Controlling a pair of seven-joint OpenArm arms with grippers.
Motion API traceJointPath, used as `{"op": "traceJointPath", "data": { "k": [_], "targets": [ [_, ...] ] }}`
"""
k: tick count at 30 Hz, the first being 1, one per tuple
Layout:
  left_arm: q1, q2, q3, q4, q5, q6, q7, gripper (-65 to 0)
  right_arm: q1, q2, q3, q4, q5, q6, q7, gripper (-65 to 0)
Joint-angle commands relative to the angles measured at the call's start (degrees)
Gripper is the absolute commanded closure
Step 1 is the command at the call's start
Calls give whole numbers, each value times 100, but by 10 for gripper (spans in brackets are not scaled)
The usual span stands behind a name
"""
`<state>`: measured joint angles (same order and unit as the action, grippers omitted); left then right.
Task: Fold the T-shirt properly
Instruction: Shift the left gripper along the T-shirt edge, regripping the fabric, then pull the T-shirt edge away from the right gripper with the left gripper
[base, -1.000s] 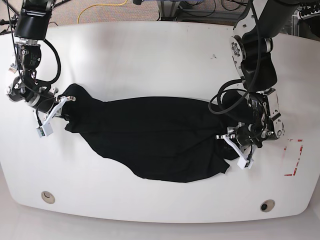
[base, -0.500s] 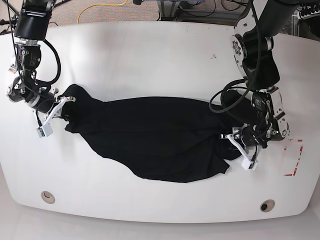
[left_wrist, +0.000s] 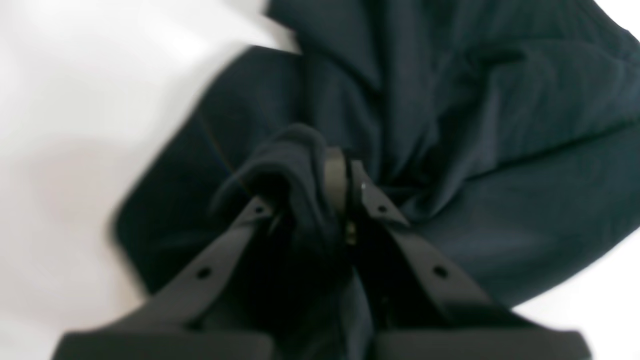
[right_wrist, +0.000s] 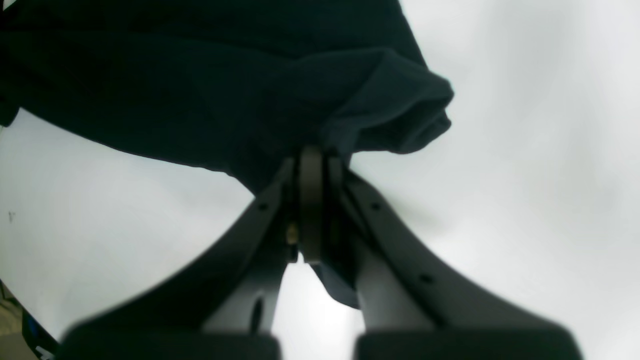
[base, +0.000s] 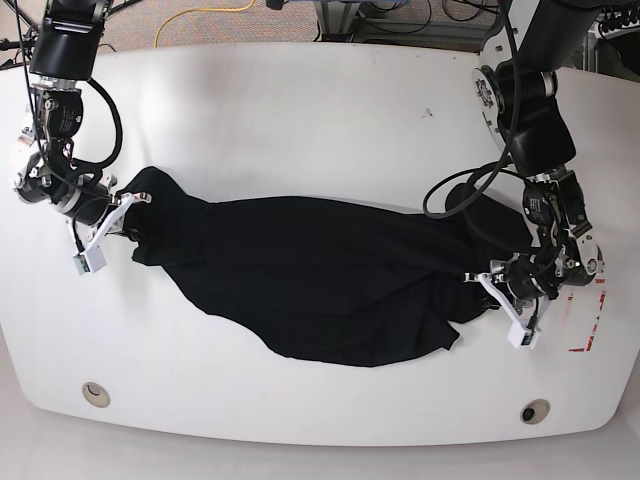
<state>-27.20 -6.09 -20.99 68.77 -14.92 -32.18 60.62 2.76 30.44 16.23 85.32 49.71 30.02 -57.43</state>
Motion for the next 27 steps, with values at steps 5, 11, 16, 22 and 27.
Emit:
{"op": "traceJointPath", "data": {
  "k": [5,11,16,22,27],
  "targets": [
    [-79,-127,-15,868,-101,-4,78,0,103,141,65,61,100,-1,122,0],
    [27,-162,-25,1333,-118,-32,229,0,111,141,68,71,99,-5,127,0],
    [191,-207,-87,1848,-172,-147,395,0,115,148,69,256,72,17,91,0],
    [445,-200,-109,2342,-185,-177,488,0,68,152,64,403,65,10,63,0],
    [714,-207,-160,2777,-199,-163,577,0,-52,155,75,585,63,9,34,0]
  ]
}}
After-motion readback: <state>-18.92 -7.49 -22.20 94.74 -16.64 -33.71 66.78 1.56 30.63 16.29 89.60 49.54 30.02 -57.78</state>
